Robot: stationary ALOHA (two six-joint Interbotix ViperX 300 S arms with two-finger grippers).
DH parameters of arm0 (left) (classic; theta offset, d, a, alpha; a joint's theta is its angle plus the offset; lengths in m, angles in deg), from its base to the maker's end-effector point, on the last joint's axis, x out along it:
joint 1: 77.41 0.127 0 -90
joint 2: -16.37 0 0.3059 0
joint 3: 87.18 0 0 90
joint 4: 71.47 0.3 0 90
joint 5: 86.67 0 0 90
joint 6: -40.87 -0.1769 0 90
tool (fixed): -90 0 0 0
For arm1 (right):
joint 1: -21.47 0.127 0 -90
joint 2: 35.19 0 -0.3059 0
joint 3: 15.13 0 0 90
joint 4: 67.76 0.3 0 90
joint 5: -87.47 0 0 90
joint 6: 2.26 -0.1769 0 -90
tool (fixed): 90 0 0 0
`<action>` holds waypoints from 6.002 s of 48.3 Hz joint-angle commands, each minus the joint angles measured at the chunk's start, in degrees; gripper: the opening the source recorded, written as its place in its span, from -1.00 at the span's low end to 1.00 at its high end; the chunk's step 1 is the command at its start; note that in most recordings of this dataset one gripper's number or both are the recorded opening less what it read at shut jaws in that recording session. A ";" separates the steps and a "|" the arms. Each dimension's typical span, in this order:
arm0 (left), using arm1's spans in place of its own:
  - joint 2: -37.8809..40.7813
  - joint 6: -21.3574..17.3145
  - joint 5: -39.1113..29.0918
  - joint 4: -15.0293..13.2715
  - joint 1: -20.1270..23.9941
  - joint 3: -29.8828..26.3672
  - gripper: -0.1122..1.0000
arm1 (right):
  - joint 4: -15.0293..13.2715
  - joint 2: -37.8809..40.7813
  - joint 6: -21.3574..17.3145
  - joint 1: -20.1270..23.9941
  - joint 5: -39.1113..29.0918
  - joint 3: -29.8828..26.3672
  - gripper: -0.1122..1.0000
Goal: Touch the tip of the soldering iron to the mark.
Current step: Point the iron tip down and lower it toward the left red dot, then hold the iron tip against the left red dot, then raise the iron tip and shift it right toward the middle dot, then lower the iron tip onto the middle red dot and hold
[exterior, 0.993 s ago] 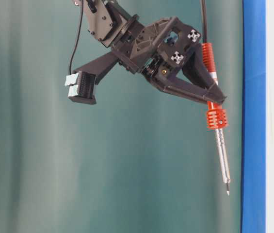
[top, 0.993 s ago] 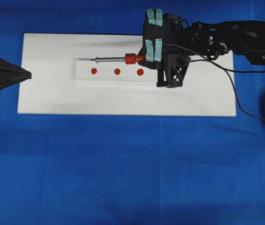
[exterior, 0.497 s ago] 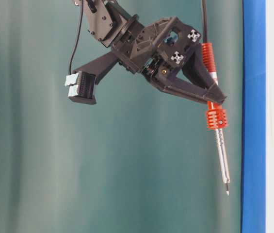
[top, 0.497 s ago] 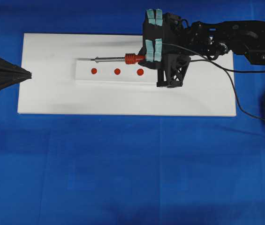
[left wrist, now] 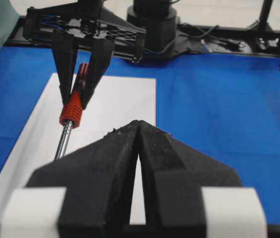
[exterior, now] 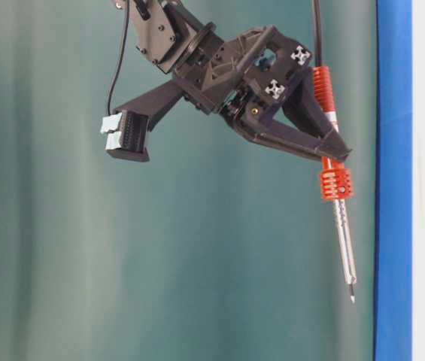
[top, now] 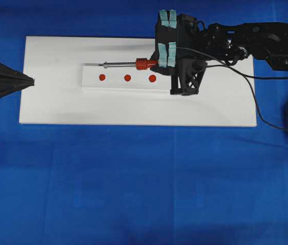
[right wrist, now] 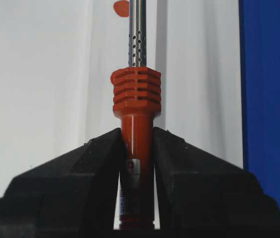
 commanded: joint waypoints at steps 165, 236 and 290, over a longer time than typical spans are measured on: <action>0.26 0.09 1.14 0.09 0.18 -0.53 -0.80 | -2.29 -6.24 -1.14 -0.09 -9.14 -5.89 -0.69; 0.62 0.09 2.02 0.09 0.09 -0.35 -0.80 | -2.37 -16.70 -3.96 -3.08 -8.88 7.12 -0.69; 0.62 0.18 2.11 0.09 0.18 -0.44 -0.80 | -2.20 -10.28 -4.04 -2.99 -5.63 7.21 -0.69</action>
